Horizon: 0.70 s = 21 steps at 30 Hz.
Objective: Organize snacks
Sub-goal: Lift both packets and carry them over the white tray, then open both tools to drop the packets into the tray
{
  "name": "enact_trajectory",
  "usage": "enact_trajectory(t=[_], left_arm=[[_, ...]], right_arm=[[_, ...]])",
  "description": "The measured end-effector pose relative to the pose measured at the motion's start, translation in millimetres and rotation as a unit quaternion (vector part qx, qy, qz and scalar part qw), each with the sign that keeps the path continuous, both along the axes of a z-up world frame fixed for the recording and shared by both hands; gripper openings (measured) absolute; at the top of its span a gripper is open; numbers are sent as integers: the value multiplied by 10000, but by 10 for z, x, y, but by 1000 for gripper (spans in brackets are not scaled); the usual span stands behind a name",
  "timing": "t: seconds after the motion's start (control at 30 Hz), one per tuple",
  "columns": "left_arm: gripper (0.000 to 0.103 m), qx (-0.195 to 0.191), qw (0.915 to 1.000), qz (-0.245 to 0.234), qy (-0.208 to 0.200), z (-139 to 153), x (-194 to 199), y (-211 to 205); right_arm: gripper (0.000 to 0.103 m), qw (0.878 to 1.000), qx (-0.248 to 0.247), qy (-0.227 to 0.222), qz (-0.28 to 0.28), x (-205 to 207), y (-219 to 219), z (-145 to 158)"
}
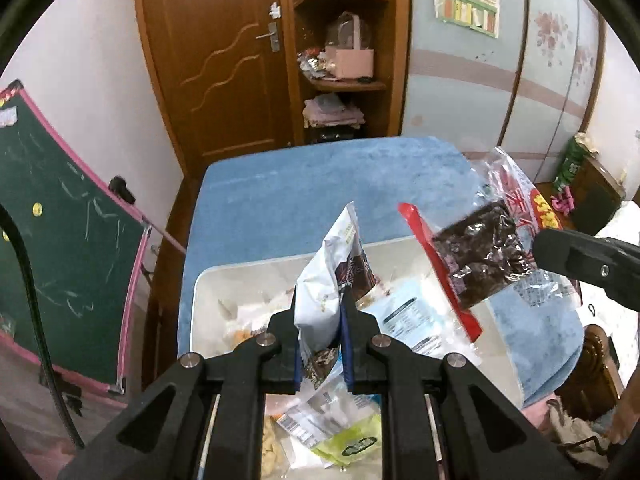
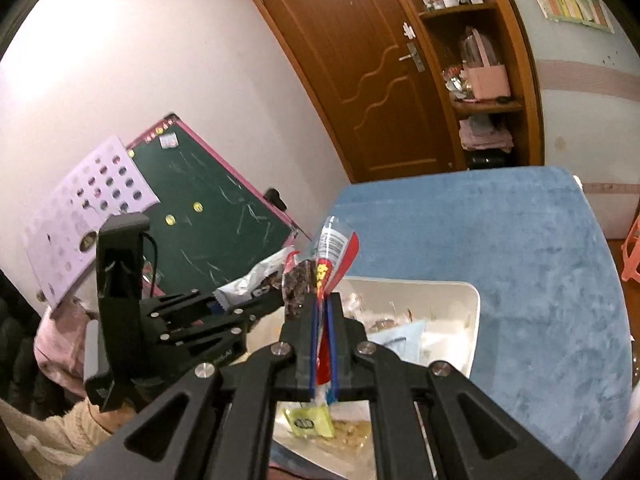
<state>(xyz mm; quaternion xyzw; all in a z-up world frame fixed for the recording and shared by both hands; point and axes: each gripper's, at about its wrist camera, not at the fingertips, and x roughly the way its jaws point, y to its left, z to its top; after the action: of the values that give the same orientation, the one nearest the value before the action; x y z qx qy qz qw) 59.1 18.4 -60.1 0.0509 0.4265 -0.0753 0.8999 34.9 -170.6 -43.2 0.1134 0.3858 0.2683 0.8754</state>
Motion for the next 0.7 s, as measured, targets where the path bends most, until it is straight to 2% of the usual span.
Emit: enact_trajectory(t=[0.07,0.2,0.4,0.57,0.63,0.7], left_arm=[[12,80,9999,96,50,-96,-9,39],[12,32,9988,248,418,-362,-15,147],[13,5,9973,330,655,-558,-44,213],[16,-11,9965,349,761,-632,-47,201],[22,-5,9962,336,801,-647,-36,178],[38,23,9963,309,803,-665,-41,131]], right_arm=[[5,9999,-66,78,3,-19,7,-75],[5,9988,-224,433,56,-1,60,-296],[6,9947,-528,861,180,17,165,-564],[17,9901,-775,1152,214,32,212,-698],[20,9890,-900,1152,208,21,227,-719],[31,9886,-961,1152,157,15,217,-729]])
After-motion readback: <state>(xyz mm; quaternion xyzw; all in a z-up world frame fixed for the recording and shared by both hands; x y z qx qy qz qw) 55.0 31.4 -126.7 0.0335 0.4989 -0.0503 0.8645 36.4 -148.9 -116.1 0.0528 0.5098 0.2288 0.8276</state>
